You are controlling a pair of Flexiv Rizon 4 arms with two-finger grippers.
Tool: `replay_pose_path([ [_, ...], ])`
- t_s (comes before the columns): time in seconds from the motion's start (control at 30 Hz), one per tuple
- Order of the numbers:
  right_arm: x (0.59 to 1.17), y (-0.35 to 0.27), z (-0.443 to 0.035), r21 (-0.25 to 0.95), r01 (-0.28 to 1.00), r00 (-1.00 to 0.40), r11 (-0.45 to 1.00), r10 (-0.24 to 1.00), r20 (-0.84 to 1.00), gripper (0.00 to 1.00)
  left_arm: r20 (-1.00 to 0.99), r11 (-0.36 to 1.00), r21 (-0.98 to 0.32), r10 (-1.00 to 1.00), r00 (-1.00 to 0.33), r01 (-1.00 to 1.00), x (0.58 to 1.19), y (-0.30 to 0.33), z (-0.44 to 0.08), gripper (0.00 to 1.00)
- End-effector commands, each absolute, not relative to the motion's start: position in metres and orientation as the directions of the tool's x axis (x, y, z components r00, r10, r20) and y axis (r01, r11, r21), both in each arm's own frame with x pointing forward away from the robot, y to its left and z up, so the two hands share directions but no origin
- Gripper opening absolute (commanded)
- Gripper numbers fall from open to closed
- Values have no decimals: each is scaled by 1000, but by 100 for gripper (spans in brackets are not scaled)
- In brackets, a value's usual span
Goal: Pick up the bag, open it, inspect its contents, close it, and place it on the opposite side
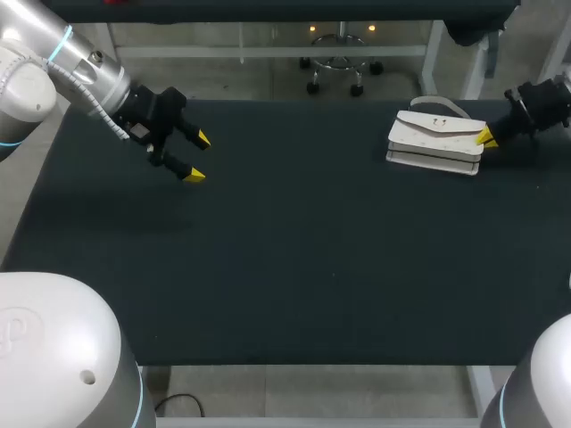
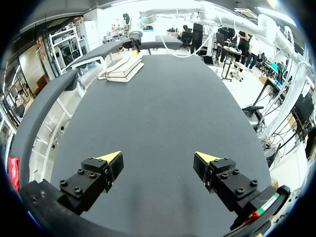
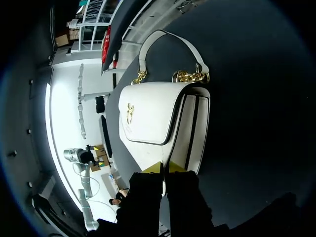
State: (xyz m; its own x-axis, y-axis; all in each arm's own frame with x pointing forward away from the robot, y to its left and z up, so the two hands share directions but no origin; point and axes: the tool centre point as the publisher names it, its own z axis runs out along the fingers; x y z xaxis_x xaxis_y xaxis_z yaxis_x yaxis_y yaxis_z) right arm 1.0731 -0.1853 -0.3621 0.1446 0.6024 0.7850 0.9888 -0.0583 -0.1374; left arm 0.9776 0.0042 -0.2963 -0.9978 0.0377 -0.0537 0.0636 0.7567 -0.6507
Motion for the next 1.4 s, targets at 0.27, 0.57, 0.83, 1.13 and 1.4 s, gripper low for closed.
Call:
replay_pose_path([
  [0.27, 1072, -163, -360, -220, 951, 56, 219, 577, 815, 0, -56, 755, -652, 36, -998, 64, 977, 4, -297, 100],
  [0.57, 1072, -172, -364, -239, 955, 85, 176, 609, 788, 43, -56, 755, -652, 36, -998, 64, 977, 4, -297, 100],
  [0.83, 1073, -179, -363, -235, 971, 153, 51, 621, 769, 41, -56, 755, -652, 36, -998, 64, 977, 4, -297, 100],
  [1.13, 1067, -177, -362, -196, 971, 239, -138, 604, 760, 32, -56, 755, -652, 36, -998, 64, 977, 4, -297, 100],
  [1.4, 1060, -182, -367, -177, 956, 284, -233, 585, 760, 33, -56, 755, -652, 36, -998, 64, 977, 4, -297, 100],
])
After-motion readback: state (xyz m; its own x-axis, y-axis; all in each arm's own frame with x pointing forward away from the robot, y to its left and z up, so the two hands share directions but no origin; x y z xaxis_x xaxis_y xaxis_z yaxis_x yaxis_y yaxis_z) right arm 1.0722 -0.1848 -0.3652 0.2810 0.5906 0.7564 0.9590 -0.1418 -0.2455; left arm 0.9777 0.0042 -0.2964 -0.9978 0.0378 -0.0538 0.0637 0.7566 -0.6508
